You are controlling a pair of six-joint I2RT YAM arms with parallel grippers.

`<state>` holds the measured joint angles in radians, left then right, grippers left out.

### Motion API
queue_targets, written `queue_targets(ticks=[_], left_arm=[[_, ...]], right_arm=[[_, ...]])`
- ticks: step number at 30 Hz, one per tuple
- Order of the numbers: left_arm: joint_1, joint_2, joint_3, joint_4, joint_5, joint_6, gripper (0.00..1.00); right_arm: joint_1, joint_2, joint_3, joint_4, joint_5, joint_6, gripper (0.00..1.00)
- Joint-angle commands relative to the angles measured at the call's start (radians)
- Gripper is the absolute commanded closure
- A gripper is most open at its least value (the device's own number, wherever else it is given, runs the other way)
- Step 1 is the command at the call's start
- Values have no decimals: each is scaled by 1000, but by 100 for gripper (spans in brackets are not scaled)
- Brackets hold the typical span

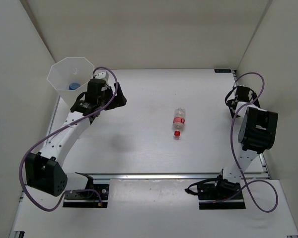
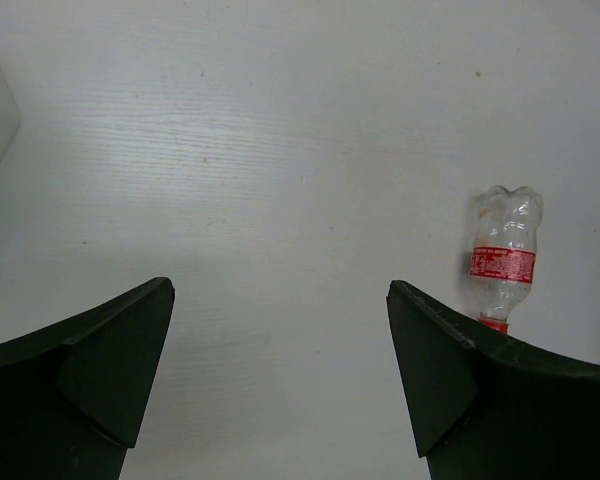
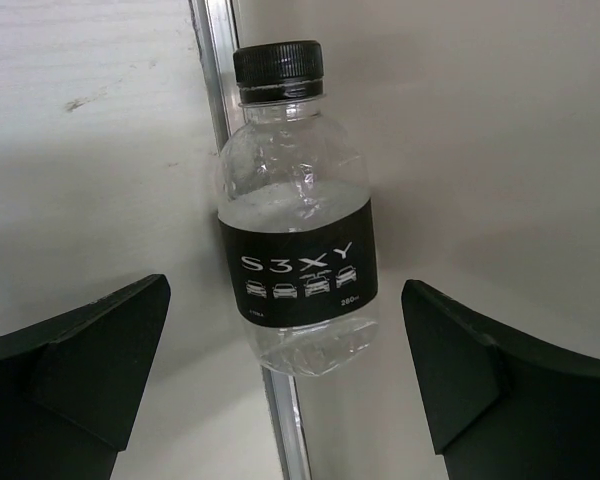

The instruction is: Put the plastic bottles in the bin

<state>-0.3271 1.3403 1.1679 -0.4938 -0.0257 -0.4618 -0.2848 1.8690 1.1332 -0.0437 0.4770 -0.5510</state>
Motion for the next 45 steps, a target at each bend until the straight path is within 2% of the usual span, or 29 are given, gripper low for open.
queue_targets(ticks=[1,8,9,14,18,20,22,23,24,26,27,30,33,37,39,41,42,45], left_arm=[[10,-61,-25,-12,4,-17,1],[26,-115,-43,-22,-37,-34,2],[29,-124,-48,-28,-42,-41,2],[33,-142,-47,-61,-62,-43,2],[34,-178,-60,-63,-69,-57,1],[51,-210,-63,-68,-85,-64,1],[59,-220,-59,-77,-89,-67,1],[57,-231,-57,-74,-85,-70,1],[54,-230,-50,-80,-89,-67,1],[48,-230,-39,-74,-62,-61,2],[39,-227,-36,-65,-63,-72,1],[-1,-193,-28,-23,-54,-98,1],[-72,-110,41,-6,-37,-91,1],[-150,46,154,12,-11,-77,1],[-187,98,228,46,-2,-66,1],[-219,150,265,78,4,-63,1],[-242,167,285,93,-3,-60,1],[-262,212,321,127,-11,-64,1]], right_arm=[[-13,16,11,90,51,5,2],[-28,77,8,169,143,-1,14],[-36,85,11,188,155,-4,18],[-34,116,13,188,110,-7,22],[-2,145,16,168,100,-6,50],[13,154,40,124,107,14,52],[29,147,37,117,124,39,70],[41,136,40,116,130,51,72],[51,115,40,108,133,51,77],[76,70,60,65,114,83,99],[94,32,74,44,109,97,100],[160,-74,117,-124,-33,207,100],[272,-191,113,-194,-262,328,100],[410,-283,171,-309,-469,465,99],[464,-339,139,-285,-675,514,100],[522,-376,88,-262,-783,546,100],[557,-392,76,-254,-901,580,100],[631,-422,25,-171,-1043,664,100]])
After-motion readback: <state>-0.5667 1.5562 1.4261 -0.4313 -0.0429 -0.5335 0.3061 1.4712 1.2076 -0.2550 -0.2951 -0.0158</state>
